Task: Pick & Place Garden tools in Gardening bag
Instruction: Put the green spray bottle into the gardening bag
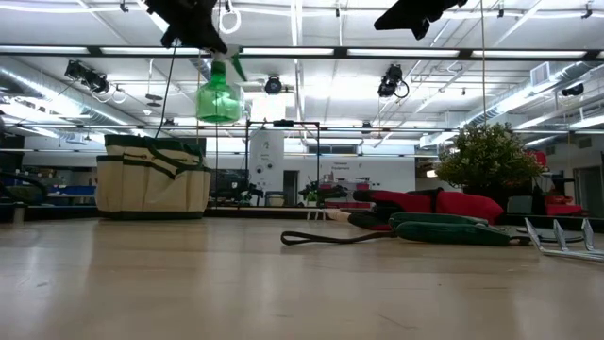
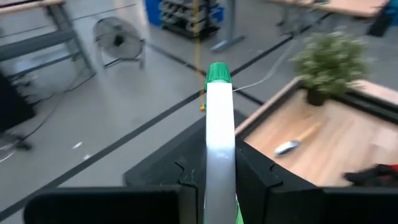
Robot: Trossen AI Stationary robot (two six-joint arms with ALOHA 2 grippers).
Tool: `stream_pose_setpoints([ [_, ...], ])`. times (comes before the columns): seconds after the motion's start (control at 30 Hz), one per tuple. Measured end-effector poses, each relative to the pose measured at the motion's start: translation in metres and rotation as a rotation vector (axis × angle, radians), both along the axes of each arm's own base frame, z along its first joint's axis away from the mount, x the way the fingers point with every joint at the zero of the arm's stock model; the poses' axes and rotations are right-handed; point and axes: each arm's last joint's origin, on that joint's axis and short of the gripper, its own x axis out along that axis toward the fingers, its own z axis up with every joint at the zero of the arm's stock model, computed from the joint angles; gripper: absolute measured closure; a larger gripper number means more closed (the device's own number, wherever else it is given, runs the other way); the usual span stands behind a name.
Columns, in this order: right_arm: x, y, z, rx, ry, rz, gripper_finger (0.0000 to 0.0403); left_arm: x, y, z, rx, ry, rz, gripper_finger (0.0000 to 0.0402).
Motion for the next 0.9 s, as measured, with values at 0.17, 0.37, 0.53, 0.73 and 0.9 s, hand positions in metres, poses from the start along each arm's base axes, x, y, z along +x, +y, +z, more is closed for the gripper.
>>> stream_pose_setpoints([
  [0.17, 0.0, 0.0, 0.0, 0.0, 0.0, 0.0, 0.0403, -0.016, 0.011, -0.002, -0.016, 0.029, 0.109, 0.0339],
  [0.37, 0.0, 0.0, 0.0, -0.009, 0.003, 0.007, 0.0403, -0.03, 0.015, 0.0, -0.02, 0.039, 0.176, 0.0338],
  [0.53, 0.0, 0.0, 0.0, -0.012, 0.005, 0.009, 0.0403, -0.038, 0.012, -0.002, -0.044, 0.068, 0.195, 0.0336],
  [0.73, 0.0, 0.0, -0.001, -0.01, 0.01, 0.009, 0.0403, -0.041, 0.01, -0.006, -0.087, 0.095, 0.216, 0.0338],
  [0.9, 0.0, 0.0, -0.001, -0.01, 0.011, 0.009, 0.0403, -0.044, 0.008, -0.013, -0.119, 0.164, 0.264, 0.0336],
])
